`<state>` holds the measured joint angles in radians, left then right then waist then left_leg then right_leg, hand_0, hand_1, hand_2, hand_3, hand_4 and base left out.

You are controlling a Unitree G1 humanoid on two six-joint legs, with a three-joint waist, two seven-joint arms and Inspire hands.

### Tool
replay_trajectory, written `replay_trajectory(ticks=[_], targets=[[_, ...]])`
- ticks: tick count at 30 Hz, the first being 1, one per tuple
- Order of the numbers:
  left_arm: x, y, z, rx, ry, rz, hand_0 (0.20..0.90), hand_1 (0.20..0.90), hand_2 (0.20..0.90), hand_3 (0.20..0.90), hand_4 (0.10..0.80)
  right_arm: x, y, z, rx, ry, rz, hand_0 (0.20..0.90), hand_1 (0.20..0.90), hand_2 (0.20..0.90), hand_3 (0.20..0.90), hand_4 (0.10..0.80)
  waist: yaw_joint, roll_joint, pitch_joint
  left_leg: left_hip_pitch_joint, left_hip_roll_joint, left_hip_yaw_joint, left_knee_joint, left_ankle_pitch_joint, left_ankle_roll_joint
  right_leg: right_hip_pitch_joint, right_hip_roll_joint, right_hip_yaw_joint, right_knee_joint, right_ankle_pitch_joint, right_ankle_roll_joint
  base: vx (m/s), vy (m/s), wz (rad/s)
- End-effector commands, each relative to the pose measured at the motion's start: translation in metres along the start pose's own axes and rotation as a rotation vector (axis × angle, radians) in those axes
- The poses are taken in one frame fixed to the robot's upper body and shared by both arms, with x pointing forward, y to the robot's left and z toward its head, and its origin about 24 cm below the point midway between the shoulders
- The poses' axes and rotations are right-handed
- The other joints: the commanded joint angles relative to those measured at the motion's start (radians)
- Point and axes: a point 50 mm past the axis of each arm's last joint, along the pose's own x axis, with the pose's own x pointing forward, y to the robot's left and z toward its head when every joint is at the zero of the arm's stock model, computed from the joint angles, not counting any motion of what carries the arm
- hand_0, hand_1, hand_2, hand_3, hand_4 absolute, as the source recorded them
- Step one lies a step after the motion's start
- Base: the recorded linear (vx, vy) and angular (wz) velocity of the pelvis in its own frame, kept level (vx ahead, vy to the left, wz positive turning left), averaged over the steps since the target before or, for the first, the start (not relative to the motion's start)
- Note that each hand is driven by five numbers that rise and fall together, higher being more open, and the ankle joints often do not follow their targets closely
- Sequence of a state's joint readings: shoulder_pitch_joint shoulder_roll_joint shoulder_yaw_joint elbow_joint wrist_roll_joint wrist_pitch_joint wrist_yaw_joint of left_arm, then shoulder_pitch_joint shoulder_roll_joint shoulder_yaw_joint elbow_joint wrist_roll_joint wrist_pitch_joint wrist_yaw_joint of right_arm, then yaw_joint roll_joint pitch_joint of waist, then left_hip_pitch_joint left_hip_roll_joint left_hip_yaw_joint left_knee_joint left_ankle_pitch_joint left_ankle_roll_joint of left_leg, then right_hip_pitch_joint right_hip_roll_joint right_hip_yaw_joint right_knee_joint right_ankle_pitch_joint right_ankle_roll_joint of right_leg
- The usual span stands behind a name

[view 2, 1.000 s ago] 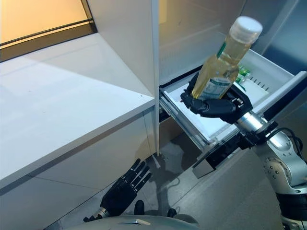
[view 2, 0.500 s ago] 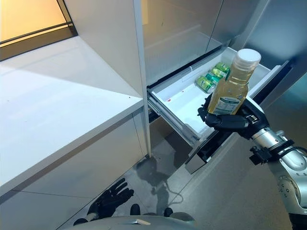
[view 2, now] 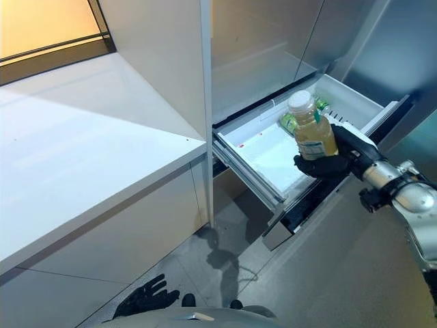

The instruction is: Put drinks into fridge and close the fridge

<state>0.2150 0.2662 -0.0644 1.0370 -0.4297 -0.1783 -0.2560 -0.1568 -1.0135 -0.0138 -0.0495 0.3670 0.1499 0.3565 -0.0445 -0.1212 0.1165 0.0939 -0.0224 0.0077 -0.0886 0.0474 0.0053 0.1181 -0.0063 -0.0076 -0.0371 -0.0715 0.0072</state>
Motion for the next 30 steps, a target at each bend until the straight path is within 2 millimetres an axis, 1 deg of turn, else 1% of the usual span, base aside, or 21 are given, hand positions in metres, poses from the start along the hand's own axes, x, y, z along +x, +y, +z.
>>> replay_trajectory(ticks=[1, 3, 6, 11, 15, 17, 20, 23, 25, 26, 28, 30], targets=[[-0.001, 0.011, 0.007, 0.088, -0.02, 0.036, 0.9, 0.9, 0.9, 0.9, 0.8, -0.001, -0.067, 0.082, -0.113, -0.292, -0.242, 0.3, 0.3, 0.3, 0.2, 0.1, 0.072, -0.04, -0.034, -0.008, -0.031, -0.008, 0.012, -0.082, 0.019, -0.057, 0.025, -0.024, -0.031, 0.118, 0.059, 0.131, -0.077, -0.09], [-0.003, 0.016, 0.008, 0.113, -0.019, 0.066, 0.9, 0.9, 0.9, 0.9, 0.8, 0.009, -0.073, 0.076, -0.099, -0.248, -0.237, 0.3, 0.3, 0.3, 0.2, 0.1, 0.089, -0.055, -0.022, -0.013, -0.028, -0.012, 0.015, -0.082, 0.022, -0.06, 0.027, -0.024, -0.033, 0.123, 0.06, 0.1, -0.088, -0.06], [-0.004, 0.023, 0.013, 0.132, -0.025, 0.087, 0.9, 0.9, 0.9, 0.9, 0.8, 0.018, -0.078, 0.071, -0.076, -0.206, -0.245, 0.3, 0.3, 0.3, 0.2, 0.1, 0.11, -0.07, -0.002, -0.024, -0.025, -0.021, 0.019, -0.081, 0.024, -0.066, 0.031, -0.024, -0.033, 0.128, 0.06, 0.065, -0.107, 0.0], [-0.004, 0.031, 0.032, 0.176, -0.052, 0.089, 0.9, 0.9, 0.9, 0.9, 0.8, 0.031, -0.092, 0.063, -0.034, -0.117, -0.279, 0.3, 0.3, 0.3, 0.2, 0.1, 0.15, -0.089, 0.045, -0.066, -0.02, -0.044, 0.029, -0.074, 0.027, -0.094, 0.039, -0.029, -0.031, 0.137, 0.056, -0.002, -0.101, 0.03], [-0.004, 0.035, 0.042, 0.183, -0.075, 0.092, 0.9, 0.9, 0.9, 0.9, 0.8, 0.038, -0.101, 0.051, 0.017, -0.007, -0.302, 0.3, 0.3, 0.3, 0.2, 0.1, 0.169, -0.09, 0.081, -0.097, -0.019, -0.054, 0.033, -0.066, 0.026, -0.118, 0.039, -0.04, -0.027, 0.142, 0.054, -0.053, -0.056, 0.07], [-0.003, 0.037, 0.047, 0.188, -0.088, 0.086, 0.9, 0.9, 0.9, 0.9, 0.8, 0.041, -0.105, 0.037, 0.064, 0.08, -0.324, 0.3, 0.3, 0.3, 0.2, 0.1, 0.184, -0.088, 0.104, -0.118, -0.02, -0.063, 0.038, -0.061, 0.026, -0.131, 0.039, -0.048, -0.024, 0.143, 0.05, -0.04, -0.034, 0.11], [-0.002, 0.037, 0.053, 0.193, -0.103, 0.076, 0.9, 0.9, 0.9, 0.9, 0.8, 0.045, -0.109, 0.025, 0.09, 0.162, -0.334, 0.3, 0.3, 0.3, 0.2, 0.1, 0.2, -0.083, 0.13, -0.138, -0.022, -0.072, 0.044, -0.056, 0.025, -0.146, 0.037, -0.057, -0.02, 0.145, 0.047, -0.046, -0.025, 0.15], [-0.001, 0.036, 0.059, 0.201, -0.119, 0.07, 0.9, 0.9, 0.9, 0.9, 0.8, 0.047, -0.109, 0.015, 0.087, 0.219, -0.328, 0.3, 0.3, 0.3, 0.2, 0.1, 0.212, -0.078, 0.15, -0.155, -0.022, -0.077, 0.047, -0.052, 0.024, -0.159, 0.035, -0.066, -0.017, 0.147, 0.046, -0.046, -0.031, 0.14], [0.002, 0.031, 0.067, 0.206, -0.133, 0.075, 0.9, 0.9, 0.9, 0.9, 0.8, 0.05, -0.108, 0.006, 0.078, 0.279, -0.322, 0.3, 0.3, 0.3, 0.2, 0.1, 0.225, -0.077, 0.165, -0.163, -0.023, -0.083, 0.049, -0.049, 0.023, -0.161, 0.035, -0.074, -0.018, 0.149, 0.046, 0.009, -0.05, 0.08], [0.003, 0.03, 0.068, 0.207, -0.135, 0.076, 0.9, 0.9, 0.9, 0.9, 0.8, 0.05, -0.108, 0.006, 0.079, 0.284, -0.321, 0.3, 0.3, 0.3, 0.2, 0.1, 0.228, -0.077, 0.167, -0.165, -0.023, -0.084, 0.05, -0.049, 0.022, -0.161, 0.035, -0.075, -0.019, 0.15, 0.046, 0.017, -0.054, 0.04], [0.005, 0.026, 0.079, 0.215, -0.144, 0.077, 0.9, 0.9, 0.9, 0.9, 0.8, 0.05, -0.111, 0.0, 0.09, 0.335, -0.323, 0.3, 0.3, 0.3, 0.2, 0.1, 0.241, -0.074, 0.18, -0.178, -0.025, -0.092, 0.053, -0.045, 0.021, -0.168, 0.034, -0.085, -0.019, 0.151, 0.045, -0.005, -0.047, 0.05], [0.006, 0.025, 0.083, 0.213, -0.148, 0.078, 0.9, 0.9, 0.9, 0.9, 0.8, 0.049, -0.114, -0.004, 0.104, 0.374, -0.33, 0.3, 0.3, 0.3, 0.2, 0.1, 0.247, -0.067, 0.188, -0.186, -0.026, -0.096, 0.054, -0.041, 0.02, -0.175, 0.032, -0.092, -0.016, 0.151, 0.044, -0.005, -0.004, -0.02]])
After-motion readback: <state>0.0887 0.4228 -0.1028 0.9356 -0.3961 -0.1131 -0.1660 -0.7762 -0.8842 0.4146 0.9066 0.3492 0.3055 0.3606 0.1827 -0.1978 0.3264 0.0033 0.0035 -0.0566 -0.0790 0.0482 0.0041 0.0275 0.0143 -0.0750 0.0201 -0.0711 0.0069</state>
